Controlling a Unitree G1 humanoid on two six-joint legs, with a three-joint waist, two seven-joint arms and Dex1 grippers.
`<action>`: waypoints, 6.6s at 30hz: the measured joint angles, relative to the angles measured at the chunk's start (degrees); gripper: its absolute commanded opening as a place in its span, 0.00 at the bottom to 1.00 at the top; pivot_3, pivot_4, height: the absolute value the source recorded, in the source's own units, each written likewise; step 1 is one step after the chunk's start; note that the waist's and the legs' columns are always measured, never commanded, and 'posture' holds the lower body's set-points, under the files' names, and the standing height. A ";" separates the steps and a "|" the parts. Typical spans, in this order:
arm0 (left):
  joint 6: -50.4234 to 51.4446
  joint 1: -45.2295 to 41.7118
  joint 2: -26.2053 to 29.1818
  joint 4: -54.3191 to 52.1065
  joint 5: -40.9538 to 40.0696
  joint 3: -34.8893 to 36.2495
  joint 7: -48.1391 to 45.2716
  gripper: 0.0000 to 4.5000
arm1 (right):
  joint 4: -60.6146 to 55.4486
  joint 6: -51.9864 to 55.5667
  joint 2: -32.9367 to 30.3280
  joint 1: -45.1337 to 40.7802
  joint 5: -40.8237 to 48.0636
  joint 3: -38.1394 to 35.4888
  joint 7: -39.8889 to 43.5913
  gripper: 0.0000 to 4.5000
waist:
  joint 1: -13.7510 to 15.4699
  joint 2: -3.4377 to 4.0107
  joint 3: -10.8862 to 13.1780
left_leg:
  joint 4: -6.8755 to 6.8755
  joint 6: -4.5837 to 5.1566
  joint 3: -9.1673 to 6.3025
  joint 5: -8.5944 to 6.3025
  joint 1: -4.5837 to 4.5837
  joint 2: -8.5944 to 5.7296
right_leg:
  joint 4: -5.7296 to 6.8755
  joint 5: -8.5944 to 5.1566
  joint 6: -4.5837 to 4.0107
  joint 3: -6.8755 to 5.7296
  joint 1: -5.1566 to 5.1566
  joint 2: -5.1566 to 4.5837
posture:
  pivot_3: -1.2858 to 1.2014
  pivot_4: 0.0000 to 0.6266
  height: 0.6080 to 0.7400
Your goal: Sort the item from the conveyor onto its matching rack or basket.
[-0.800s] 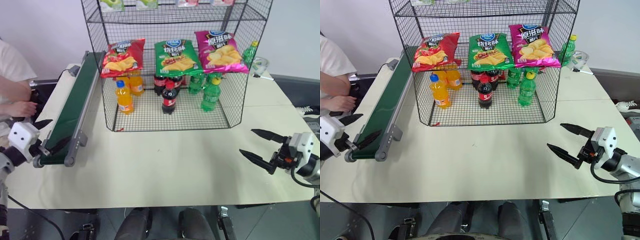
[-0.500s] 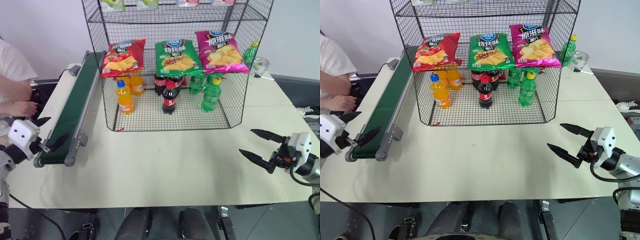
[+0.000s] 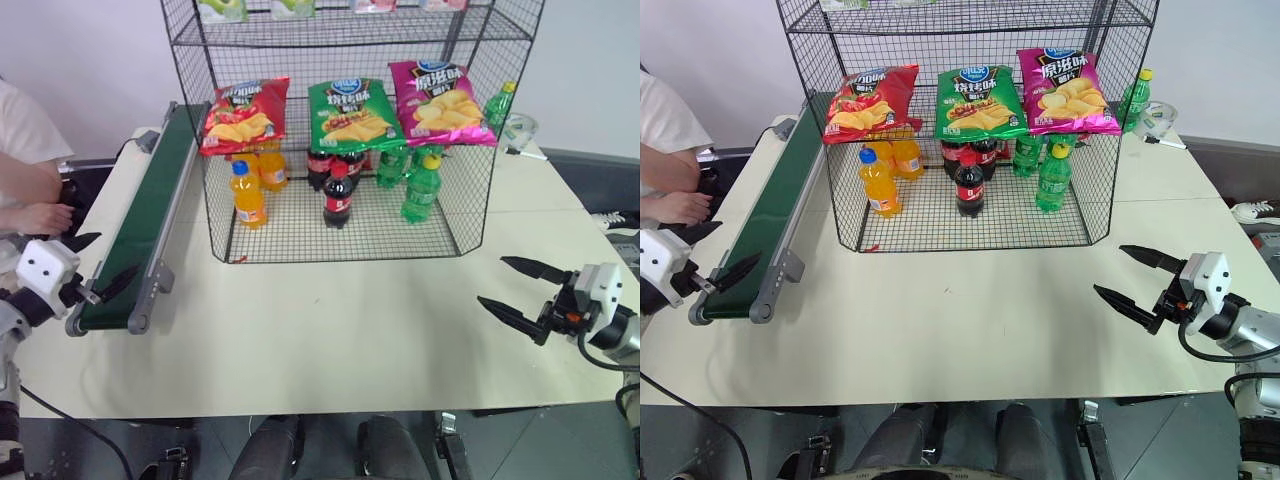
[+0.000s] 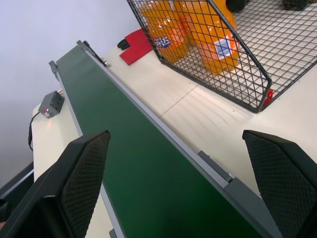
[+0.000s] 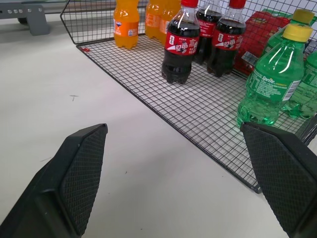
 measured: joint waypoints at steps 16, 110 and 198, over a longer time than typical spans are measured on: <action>-0.11 -0.66 0.02 2.09 0.00 0.00 -0.39 1.00 | -0.05 -0.07 0.27 0.15 -0.13 0.03 -0.15 1.00 | 0.00 0.01 0.01 | -0.01 0.00 0.00 0.00 0.00 0.00 | 0.00 0.00 0.00 0.00 -0.03 0.00 | 0.52 0.24 1.00; -25.38 41.08 -0.69 -8.56 59.00 4.01 75.95 1.00 | -9.82 6.07 14.02 -14.21 -6.48 29.36 0.18 1.00 | 0.04 -0.20 0.03 | -0.16 -0.10 0.20 -0.06 -0.38 0.03 | 0.08 0.04 0.07 0.30 -0.70 0.15 | 0.52 0.24 1.00; -16.73 40.01 -1.64 -39.78 50.65 5.19 65.02 0.00 | -12.85 9.76 14.49 -9.41 0.13 19.56 -6.59 1.00 | 0.39 -0.25 -0.02 | 0.03 -0.01 0.21 0.00 -0.40 0.02 | 0.18 0.05 0.06 0.30 -0.66 0.14 | 0.52 0.24 1.00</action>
